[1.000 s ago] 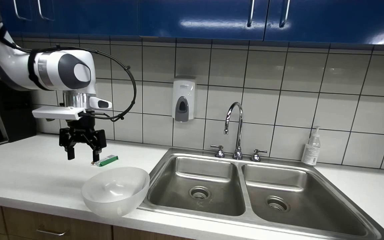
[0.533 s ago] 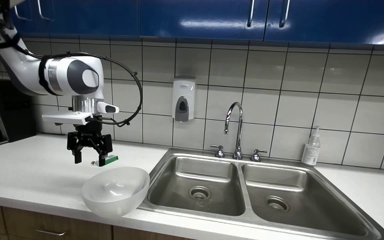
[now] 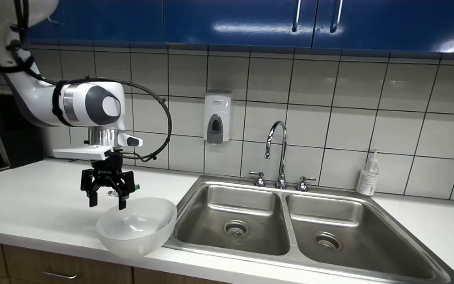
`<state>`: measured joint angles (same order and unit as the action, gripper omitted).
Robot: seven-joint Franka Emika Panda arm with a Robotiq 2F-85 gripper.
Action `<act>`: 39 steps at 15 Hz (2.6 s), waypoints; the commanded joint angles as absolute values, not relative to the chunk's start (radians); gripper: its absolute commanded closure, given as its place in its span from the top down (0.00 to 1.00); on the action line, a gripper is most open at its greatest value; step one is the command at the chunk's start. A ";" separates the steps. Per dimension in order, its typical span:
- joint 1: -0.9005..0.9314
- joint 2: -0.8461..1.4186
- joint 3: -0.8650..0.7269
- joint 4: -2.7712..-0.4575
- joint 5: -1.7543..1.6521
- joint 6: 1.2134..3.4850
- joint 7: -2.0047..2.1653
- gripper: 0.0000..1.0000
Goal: Put the bowl in the sink.
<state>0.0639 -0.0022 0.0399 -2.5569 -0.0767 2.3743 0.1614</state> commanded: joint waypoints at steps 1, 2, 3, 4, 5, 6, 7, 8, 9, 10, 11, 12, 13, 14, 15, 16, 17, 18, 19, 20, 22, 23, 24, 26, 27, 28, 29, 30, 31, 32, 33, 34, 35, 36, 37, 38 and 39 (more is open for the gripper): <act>0.055 0.058 0.038 -2.550 -0.127 2.415 0.170 1.00; 0.056 0.071 0.036 -2.549 -0.131 2.425 0.170 1.00; 0.057 0.085 0.035 -2.547 -0.133 2.431 0.170 1.00; 0.058 0.100 0.033 -2.543 -0.136 2.438 0.171 1.00; 0.059 0.110 0.032 -2.542 -0.134 2.445 0.169 1.00; 0.060 0.119 0.031 -2.539 -0.132 2.449 0.168 1.00; 0.061 0.126 0.031 -2.536 -0.129 2.450 0.167 1.00; 0.061 0.128 0.031 -2.532 -0.122 2.448 0.160 1.00; 0.062 0.129 0.031 -2.528 -0.121 2.445 0.158 1.00; 0.062 0.127 0.031 -2.526 -0.121 2.444 0.158 1.00; 0.062 0.125 0.031 -2.524 -0.119 2.445 0.155 1.00; 0.062 0.123 0.031 -2.520 -0.118 2.443 0.157 0.75; 0.063 0.122 0.031 -2.516 -0.119 2.440 0.158 0.74; 0.063 0.121 0.031 -2.514 -0.118 2.439 0.157 0.65; 0.063 0.122 0.032 -2.511 -0.119 2.438 0.157 0.58; 0.064 0.124 0.032 -2.508 -0.121 2.438 0.159 0.49; 0.065 0.125 0.032 -2.508 -0.123 2.440 0.160 0.42; 0.065 0.125 0.032 -2.508 -0.124 2.441 0.160 0.33; 0.066 0.125 0.033 -2.508 -0.125 2.441 0.160 0.27; 0.066 0.126 0.032 -2.507 -0.126 2.441 0.161 0.20; 0.067 0.127 0.033 -2.506 -0.128 2.439 0.162 0.05; 0.067 0.128 0.032 -2.505 -0.129 2.439 0.163 0.00; 0.067 0.129 0.032 -2.503 -0.131 2.438 0.165 0.00; 0.067 0.130 0.031 -2.492 -0.137 2.433 0.168 0.02; 0.067 0.129 0.031 -2.486 -0.140 2.429 0.168 0.02; 0.068 0.128 0.030 -2.479 -0.145 2.425 0.171 0.01; 0.067 0.124 0.030 -2.470 -0.149 2.414 0.170 0.02; 0.067 0.117 0.029 -2.460 -0.151 2.402 0.167 0.02; 0.067 0.107 0.029 -2.449 -0.153 2.386 0.167 0.02; 0.067 0.097 0.030 -2.436 -0.153 2.369 0.163 0.02; 0.066 0.086 0.031 -2.423 -0.153 2.356 0.161 0.02; 0.066 0.076 0.032 -2.408 -0.150 2.342 0.157 0.02; 0.067 0.066 0.034 -2.393 -0.148 2.329 0.157 0.02; 0.067 0.058 0.035 -2.378 -0.147 2.315 0.155 0.02; 0.066 0.052 0.036 -2.359 -0.145 2.300 0.153 0.02; 0.066 0.047 0.036 -2.340 -0.147 2.288 0.155 0.02; 0.065 0.044 0.036 -2.322 -0.147 2.277 0.155 0.02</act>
<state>0.0647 0.0798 0.0354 -2.3720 -0.1308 2.3493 0.1624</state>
